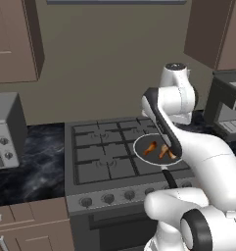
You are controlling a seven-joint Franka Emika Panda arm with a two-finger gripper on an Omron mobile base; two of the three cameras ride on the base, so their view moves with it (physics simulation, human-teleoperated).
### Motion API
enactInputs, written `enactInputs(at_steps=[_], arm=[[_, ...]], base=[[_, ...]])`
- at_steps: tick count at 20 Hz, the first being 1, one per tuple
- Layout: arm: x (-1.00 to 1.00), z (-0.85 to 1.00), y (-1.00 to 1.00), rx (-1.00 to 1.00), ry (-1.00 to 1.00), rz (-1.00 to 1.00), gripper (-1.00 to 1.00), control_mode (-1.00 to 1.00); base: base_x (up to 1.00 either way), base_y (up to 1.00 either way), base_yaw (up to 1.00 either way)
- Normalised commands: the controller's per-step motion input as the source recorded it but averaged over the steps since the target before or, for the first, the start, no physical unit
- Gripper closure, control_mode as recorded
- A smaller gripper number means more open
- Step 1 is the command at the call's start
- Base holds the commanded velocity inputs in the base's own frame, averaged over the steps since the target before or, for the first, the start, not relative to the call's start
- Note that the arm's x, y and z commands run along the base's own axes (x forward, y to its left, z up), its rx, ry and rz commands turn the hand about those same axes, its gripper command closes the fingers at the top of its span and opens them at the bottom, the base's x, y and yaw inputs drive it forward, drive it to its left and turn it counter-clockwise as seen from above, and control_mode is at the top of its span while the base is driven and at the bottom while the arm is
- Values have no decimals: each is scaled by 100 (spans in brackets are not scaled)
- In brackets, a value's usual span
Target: Take the chicken drumsticks from the pan and place one on each plate on the dining counter.
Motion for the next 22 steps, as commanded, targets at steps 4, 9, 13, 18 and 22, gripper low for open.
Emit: enactInputs(at_steps=[4, 9, 13, 18, 22], arm=[[-24, -60, -25, 5, 0, -36, -100, -100], [-3, -59, -32, 0, 0, -21, -100, -100], [10, -64, -31, 1, 0, -1, -100, -100], [36, -63, -22, 1, 0, 0, -100, -100], [53, -57, -9, 2, 0, 0, -100, -100]], base=[[0, 0, 0], [0, 0, 0], [0, 0, 0], [0, 0, 0], [0, 0, 0]])
